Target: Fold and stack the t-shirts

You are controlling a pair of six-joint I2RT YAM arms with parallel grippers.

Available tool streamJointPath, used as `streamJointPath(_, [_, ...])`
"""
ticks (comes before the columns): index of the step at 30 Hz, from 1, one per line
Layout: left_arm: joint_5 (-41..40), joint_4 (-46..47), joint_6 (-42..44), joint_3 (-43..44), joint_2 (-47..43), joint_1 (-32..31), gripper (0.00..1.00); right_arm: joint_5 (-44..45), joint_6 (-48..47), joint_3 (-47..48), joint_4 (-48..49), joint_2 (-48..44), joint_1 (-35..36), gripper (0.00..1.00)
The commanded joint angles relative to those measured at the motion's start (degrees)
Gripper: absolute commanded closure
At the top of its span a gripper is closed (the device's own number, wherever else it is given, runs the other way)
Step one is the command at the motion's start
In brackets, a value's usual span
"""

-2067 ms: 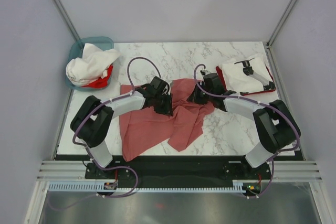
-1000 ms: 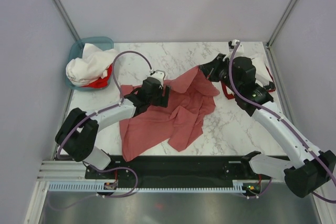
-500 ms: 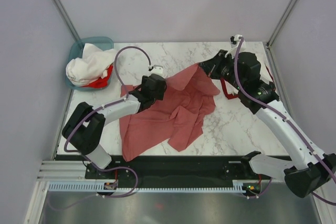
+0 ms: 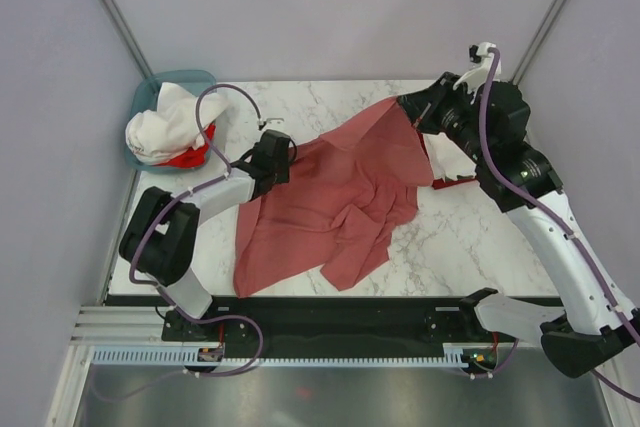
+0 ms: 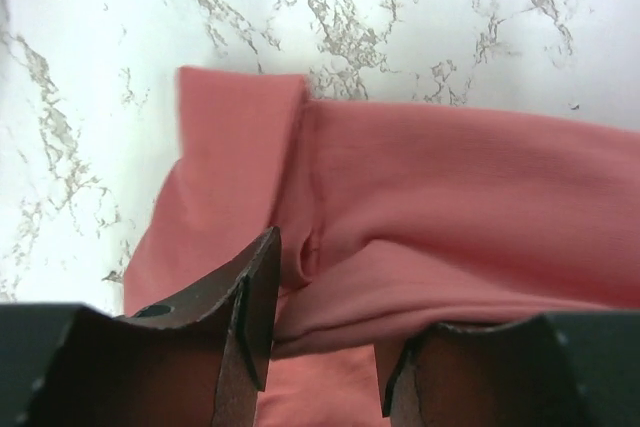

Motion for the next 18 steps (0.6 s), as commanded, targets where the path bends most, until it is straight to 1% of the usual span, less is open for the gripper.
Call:
streamJointPath(1, [4.2, -0.5, -3.6, 1.3, 1.5, 2.4, 0.55, 3.2, -0.3, 5.5, -1.1, -1.7, -0.6, 1.0])
streamJointPath(3, [7.3, -0.6, -4.3, 1.2, 1.9, 4.1, 0.61, 3.3, -0.2, 7.6, -2.2, -1.3, -0.7, 1.0])
streamJointPath(6, [8.6, -1.1, -4.3, 1.5, 2.8, 4.7, 0.66, 3.2, -0.2, 9.4, -3.5, -1.1, -0.6, 1.0])
streamJointPath(12, [7.9, -2.9, -4.1, 3.2, 5.0, 5.0, 0.65, 4.7, -0.3, 12.9, -5.6, -0.9, -0.8, 1.0])
streamJointPath(14, [7.9, -3.0, -4.2, 3.2, 4.7, 5.0, 0.67, 5.4, -0.5, 14.0, -6.7, -0.9, -0.8, 1.0])
streamJointPath(15, [7.9, -3.2, -4.2, 3.3, 4.6, 5.1, 0.8, 5.7, -0.5, 15.2, -7.2, -0.6, -0.8, 1.0])
streamJointPath(17, [7.4, -3.7, -4.2, 3.1, 3.6, 5.0, 0.98, 6.2, -0.6, 16.1, -8.1, -0.4, -0.8, 1.0])
streamJointPath(18, [7.1, -3.8, -4.2, 2.9, 1.7, 5.0, 0.98, 6.4, -0.7, 16.0, -8.2, -0.4, -0.8, 1.0])
